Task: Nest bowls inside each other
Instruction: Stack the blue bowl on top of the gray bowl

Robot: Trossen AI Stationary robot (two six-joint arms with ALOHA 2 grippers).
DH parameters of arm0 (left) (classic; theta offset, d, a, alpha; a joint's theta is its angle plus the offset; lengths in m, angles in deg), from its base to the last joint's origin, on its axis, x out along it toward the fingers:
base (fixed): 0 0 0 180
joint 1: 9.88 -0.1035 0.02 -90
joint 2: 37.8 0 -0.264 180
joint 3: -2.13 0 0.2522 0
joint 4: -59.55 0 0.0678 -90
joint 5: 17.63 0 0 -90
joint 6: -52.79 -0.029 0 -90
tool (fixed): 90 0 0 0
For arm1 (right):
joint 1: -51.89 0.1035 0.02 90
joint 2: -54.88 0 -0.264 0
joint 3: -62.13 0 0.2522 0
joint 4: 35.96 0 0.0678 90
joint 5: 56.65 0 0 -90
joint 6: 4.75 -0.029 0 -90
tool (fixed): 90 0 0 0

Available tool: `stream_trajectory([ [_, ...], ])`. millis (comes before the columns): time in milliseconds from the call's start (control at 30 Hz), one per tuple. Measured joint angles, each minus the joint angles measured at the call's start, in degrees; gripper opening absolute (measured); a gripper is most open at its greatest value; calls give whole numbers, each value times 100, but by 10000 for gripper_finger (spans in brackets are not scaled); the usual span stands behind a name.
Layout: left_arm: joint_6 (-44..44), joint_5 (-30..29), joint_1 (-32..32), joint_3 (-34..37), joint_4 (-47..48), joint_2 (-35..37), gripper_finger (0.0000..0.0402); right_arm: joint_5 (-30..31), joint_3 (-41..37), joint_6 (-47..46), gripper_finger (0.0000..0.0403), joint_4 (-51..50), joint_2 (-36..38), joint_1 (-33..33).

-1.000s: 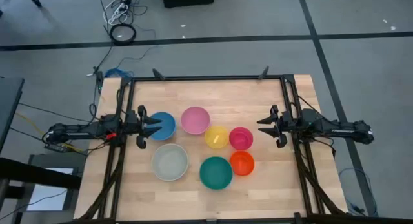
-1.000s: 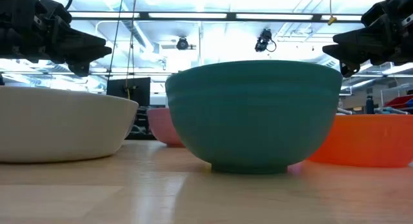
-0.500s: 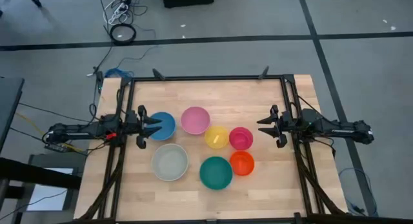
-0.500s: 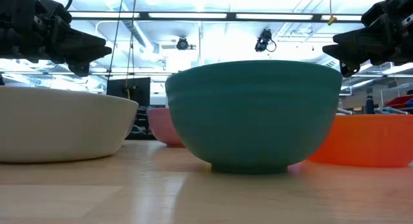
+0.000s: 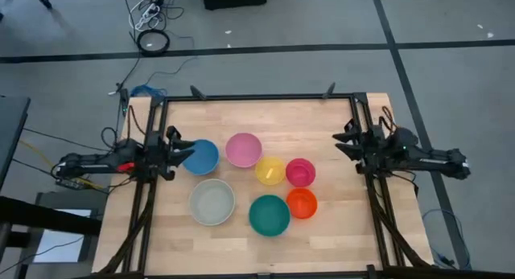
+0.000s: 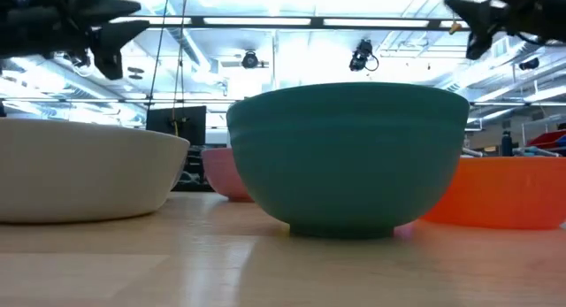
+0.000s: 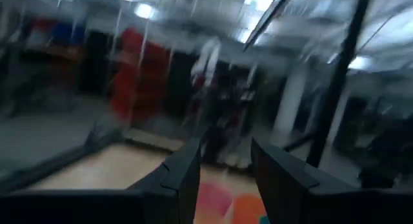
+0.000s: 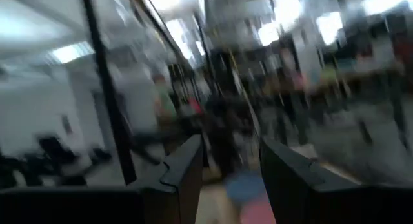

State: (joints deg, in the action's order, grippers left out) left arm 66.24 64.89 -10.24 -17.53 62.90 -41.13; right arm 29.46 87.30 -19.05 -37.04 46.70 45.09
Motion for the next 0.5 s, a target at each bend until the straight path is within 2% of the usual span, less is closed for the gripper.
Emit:
stream_trajectory([
  [100, 3, -531, 0, -617, 1240, -624, 147, 4, 829, -132, 144, -718, -1088, -119],
  [167, -132, -811, -1, -974, 1545, -1153, 147, 5, 1435, -238, 144, -1066, -1930, -229],
  [367, -989, -952, -2, -1787, 1538, -2484, 147, -9, 3140, -163, 144, -1812, -4199, -553],
  [500, -1152, -954, -2, -1916, 834, -3003, 147, -21, 3862, 238, 144, -1796, -5227, -610],
])
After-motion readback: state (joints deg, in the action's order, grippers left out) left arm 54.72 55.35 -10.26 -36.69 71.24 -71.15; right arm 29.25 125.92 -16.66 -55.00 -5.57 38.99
